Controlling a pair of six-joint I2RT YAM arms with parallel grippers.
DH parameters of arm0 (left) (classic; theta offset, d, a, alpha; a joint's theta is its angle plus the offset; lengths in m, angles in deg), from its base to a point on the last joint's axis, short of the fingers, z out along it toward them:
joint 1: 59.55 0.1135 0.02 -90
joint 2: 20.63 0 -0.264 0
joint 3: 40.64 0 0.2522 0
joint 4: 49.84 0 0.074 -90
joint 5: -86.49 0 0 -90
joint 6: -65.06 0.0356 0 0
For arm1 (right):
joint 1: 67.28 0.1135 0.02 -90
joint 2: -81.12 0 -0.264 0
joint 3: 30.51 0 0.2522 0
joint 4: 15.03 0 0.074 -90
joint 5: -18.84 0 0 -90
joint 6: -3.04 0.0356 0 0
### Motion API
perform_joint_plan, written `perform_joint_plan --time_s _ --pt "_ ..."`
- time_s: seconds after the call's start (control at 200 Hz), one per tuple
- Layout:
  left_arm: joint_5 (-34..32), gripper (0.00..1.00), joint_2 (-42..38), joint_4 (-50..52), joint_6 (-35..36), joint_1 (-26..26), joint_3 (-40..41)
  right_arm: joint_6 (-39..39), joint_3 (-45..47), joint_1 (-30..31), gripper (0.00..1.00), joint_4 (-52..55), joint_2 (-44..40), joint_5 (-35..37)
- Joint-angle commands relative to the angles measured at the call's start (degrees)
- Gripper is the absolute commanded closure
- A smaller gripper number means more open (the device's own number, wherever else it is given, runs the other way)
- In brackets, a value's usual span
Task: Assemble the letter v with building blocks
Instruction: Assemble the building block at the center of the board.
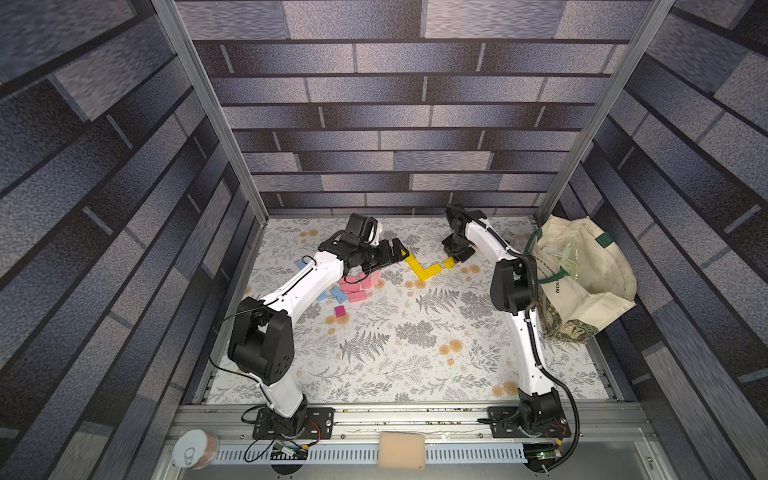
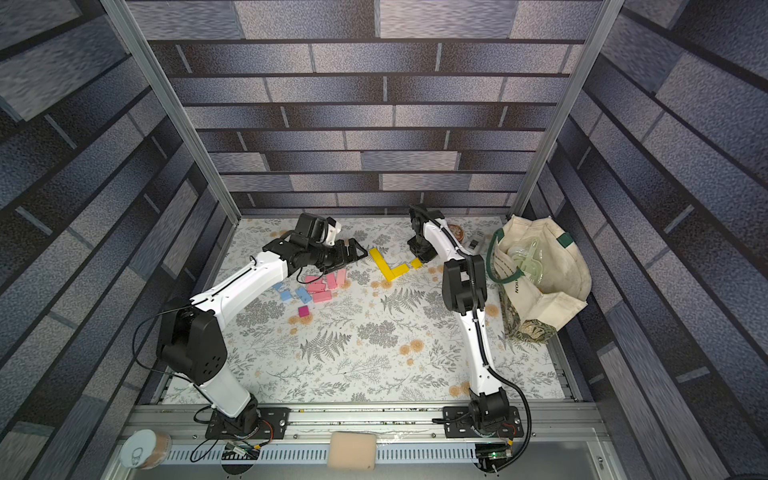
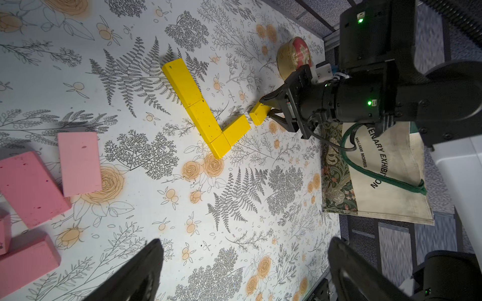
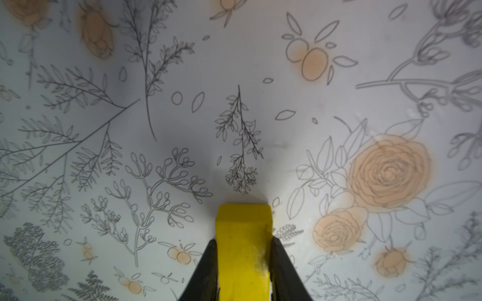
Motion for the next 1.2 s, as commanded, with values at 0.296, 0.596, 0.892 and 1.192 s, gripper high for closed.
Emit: perform_joint_plan --time_s 0.296,0.596,0.892,1.192 --pt "1.49 0.0 1.03 -0.56 -0.3 0.43 0.26 5.55 -1.39 0.46 0.8 1.32 2.0 1.19" --pt "2.58 0.0 1.34 -1.32 -1.23 0.34 0.52 6.11 -1.53 1.64 0.78 2.1 2.82 1.47" --pt "2.58 0.0 1.06 -1.26 -1.08 -0.01 0.44 6.64 -1.3 2.51 0.77 1.85 2.38 1.01" --pt "2.67 0.0 0.9 -1.01 -0.93 -0.24 0.26 7.87 -1.26 2.95 0.75 1.33 1.41 0.38"
